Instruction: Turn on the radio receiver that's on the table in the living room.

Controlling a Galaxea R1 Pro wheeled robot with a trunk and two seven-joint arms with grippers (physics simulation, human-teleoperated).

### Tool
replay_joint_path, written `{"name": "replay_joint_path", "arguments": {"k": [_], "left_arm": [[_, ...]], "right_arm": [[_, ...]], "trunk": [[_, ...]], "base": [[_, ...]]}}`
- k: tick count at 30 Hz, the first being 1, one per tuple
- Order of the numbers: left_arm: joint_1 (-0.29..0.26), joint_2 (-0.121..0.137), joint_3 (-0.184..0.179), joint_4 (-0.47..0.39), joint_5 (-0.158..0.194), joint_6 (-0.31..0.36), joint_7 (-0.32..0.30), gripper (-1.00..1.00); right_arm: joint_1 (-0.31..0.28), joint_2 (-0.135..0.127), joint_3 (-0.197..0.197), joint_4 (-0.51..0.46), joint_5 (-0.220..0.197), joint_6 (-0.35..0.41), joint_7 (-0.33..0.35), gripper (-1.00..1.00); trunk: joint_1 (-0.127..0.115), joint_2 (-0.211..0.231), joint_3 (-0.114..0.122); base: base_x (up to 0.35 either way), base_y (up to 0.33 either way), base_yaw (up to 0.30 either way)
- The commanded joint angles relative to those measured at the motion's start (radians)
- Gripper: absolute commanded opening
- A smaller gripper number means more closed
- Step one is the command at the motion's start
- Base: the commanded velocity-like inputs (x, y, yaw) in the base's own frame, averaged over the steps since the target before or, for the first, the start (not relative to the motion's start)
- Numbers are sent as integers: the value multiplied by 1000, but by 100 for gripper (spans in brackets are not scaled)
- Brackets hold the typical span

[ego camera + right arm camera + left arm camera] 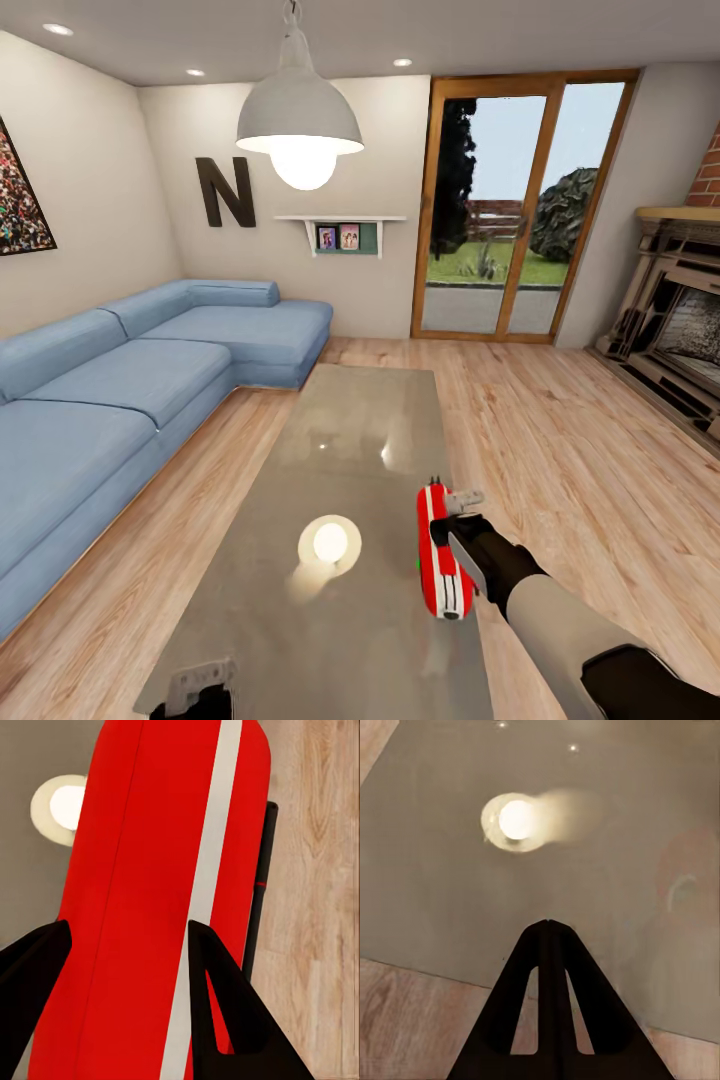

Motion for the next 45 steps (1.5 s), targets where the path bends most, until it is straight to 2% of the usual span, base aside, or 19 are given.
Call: {"name": "replay_joint_path", "arguments": {"k": [1, 3, 6, 9, 12, 16, 22, 26, 27, 30, 34, 36, 40, 45], "left_arm": [[2, 4, 13, 0, 0, -4, 0, -100], [5, 9, 73, 0, 0, -9, -1, -100], [6, 11, 137, 0, 1, -11, -4, -100], [6, 10, 167, 0, 2, -11, -5, -100], [6, 10, 174, 0, 3, -9, -6, -100], [6, 8, 174, 0, 3, -6, -6, -100], [6, 10, 174, 0, 4, -2, -6, -100], [6, 10, 172, 0, 4, 1, -6, -100], [7, 10, 171, 0, 4, 1, -6, -100], [6, 9, 168, 0, 5, 1, -7, -100], [9, -14, 148, 22, 6, 21, -6, -100], [15, -23, 159, 28, 7, 18, -6, -100], [20, -23, 182, 28, 8, 20, -6, -100], [20, -23, 189, 26, 9, 20, -6, -100]], "right_arm": [[0, 2, 0, 0, 3, 0, -13, -100], [0, 4, 2, 0, 4, 1, -31, -100], [4, 7, 6, 1, 12, 0, -40, -100], [5, 8, 8, 1, 16, 1, -41, -100], [6, 8, 9, 1, 14, 12, -42, -100], [6, 9, 10, 0, 13, 77, -39, -100], [6, 20, 6, 0, 4, 95, -11, -100], [6, 26, 6, 1, 3, 128, 85, -100], [6, 28, 6, 1, 3, 157, 148, -100], [6, 27, 6, 5, 2, 168, 224, -100], [4, 49, 3, 31, 1, 176, 240, -100], [4, 61, 5, 44, 0, 170, 231, -100], [4, 81, 5, 70, -1, 168, 223, -100], [4, 82, 5, 81, -1, 167, 223, -100]], "trunk": [[0, 0, 0], [0, 0, 0], [0, 0, 0], [0, 0, 0], [0, 0, 0], [0, 0, 0], [0, 0, 0], [0, 0, 0], [0, 0, 0], [0, 0, 0], [0, 0, 0], [0, 0, 0], [0, 0, 0], [0, 0, 0]], "base": [[0, 0, 0], [0, 0, 0], [0, 0, 0], [0, 0, 0], [0, 0, 0], [0, 0, 0], [0, 0, 0], [0, 0, 0], [0, 0, 0], [0, 0, 0], [0, 0, 0], [0, 0, 0], [0, 0, 0], [0, 0, 0]]}}
